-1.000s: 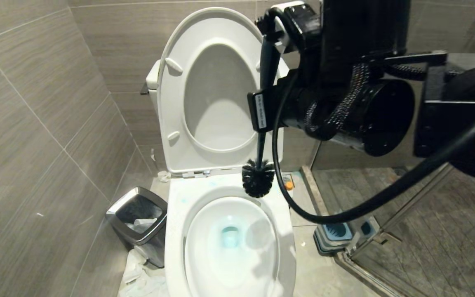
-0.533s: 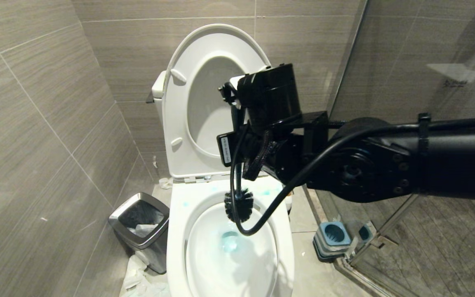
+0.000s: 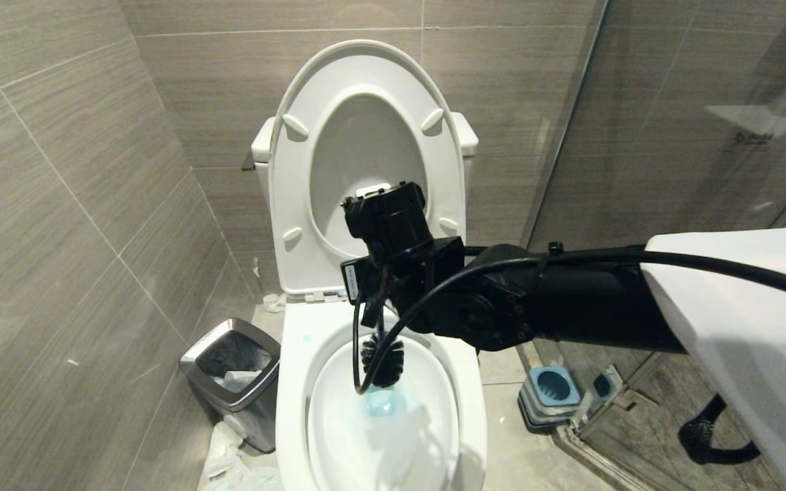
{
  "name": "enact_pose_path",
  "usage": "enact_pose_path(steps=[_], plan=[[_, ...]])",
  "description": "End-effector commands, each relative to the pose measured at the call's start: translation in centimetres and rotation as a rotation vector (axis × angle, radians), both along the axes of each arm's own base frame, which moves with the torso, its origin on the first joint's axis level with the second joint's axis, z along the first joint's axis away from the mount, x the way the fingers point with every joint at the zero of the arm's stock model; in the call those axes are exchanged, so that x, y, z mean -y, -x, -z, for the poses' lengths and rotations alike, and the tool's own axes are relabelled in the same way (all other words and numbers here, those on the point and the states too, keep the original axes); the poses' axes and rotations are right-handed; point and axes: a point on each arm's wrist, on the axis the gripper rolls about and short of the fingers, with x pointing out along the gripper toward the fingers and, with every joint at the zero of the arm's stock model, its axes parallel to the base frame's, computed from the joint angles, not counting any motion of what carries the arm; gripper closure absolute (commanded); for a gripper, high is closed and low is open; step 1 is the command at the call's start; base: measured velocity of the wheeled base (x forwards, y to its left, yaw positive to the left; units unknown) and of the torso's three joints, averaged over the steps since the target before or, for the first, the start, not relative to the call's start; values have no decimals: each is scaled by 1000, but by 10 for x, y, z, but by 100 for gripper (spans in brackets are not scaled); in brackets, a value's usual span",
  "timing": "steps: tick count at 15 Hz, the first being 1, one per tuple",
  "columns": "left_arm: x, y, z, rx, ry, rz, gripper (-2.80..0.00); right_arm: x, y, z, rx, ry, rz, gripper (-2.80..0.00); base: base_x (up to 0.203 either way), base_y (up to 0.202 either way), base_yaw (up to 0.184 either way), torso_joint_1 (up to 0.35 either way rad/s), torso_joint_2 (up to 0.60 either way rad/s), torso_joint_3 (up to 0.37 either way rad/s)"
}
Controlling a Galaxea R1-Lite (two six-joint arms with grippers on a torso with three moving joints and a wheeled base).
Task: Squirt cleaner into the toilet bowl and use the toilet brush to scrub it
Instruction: Scrub the toilet bowl
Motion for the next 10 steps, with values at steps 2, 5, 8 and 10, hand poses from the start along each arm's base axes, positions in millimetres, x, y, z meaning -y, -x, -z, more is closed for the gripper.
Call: enact_pose_path(steps=[2,5,8,10], plan=[[0,0,0,-1,0,-1,0,-7,-18,40,-48,52,23,0,0,0,0,0,0,0],[0,0,0,-1,0,0,0,-12,-31,67,-80,57,45,0,0,0,0,0,0,0],[0,0,0,-1,-2,-1,0,-17,-44,98,-109,80,56,0,0,0,0,0,0,0],[0,0,0,-1,0,-1,0,-19,-50,119,-128,91,55,0,0,0,0,0,0,0]])
